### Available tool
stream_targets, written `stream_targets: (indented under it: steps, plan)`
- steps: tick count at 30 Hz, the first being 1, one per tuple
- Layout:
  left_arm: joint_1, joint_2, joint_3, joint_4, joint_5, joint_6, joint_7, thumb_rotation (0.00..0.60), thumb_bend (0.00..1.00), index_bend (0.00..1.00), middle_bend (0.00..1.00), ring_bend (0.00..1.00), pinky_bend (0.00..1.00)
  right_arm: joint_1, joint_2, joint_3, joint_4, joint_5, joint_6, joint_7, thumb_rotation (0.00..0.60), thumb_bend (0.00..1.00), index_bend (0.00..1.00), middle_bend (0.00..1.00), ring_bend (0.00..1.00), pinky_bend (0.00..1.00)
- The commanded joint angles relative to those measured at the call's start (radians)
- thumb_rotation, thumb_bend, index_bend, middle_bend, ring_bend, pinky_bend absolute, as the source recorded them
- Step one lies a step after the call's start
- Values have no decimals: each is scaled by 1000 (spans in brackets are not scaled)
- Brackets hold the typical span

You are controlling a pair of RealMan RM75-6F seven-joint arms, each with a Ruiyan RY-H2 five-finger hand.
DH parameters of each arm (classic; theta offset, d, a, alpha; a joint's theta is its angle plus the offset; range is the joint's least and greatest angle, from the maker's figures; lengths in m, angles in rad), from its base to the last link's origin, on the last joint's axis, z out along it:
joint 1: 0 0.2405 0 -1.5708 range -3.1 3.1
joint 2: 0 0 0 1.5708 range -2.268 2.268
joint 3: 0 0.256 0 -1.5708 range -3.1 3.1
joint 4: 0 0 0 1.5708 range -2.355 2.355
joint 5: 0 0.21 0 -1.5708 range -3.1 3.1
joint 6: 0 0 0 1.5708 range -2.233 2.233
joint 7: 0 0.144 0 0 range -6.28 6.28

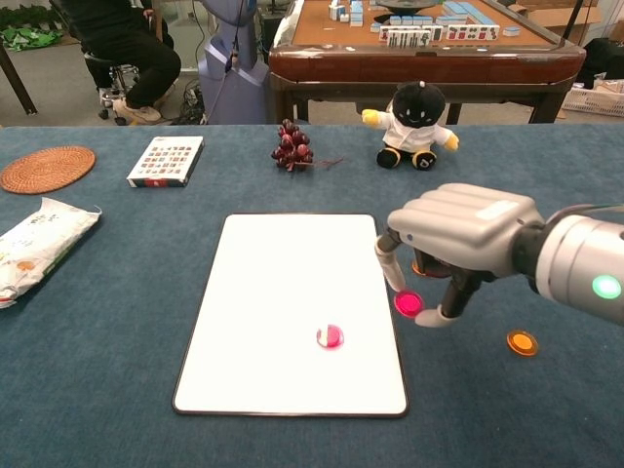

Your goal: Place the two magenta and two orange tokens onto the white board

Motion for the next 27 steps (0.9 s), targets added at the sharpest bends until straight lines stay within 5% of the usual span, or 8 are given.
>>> stream_targets:
  steps: [1,19,27]
  plan:
    - [0,0,0,0,-1,0,1,600,442,401,472,426,525,33,-25,32,-6,31,-15,-20,600,294,551,1000,1000,1000]
    - [4,16,-4,-3,-12,-2,-19,600,441,400,472,426,525,178,-200,111,106,145,-60,-42,600,286,550,1000,1000,1000]
    - [8,23,-5,-10,-9,5,-28,600,442,401,472,426,525,208,-260,126,183,139,-77,9,600,130,436,1000,1000,1000]
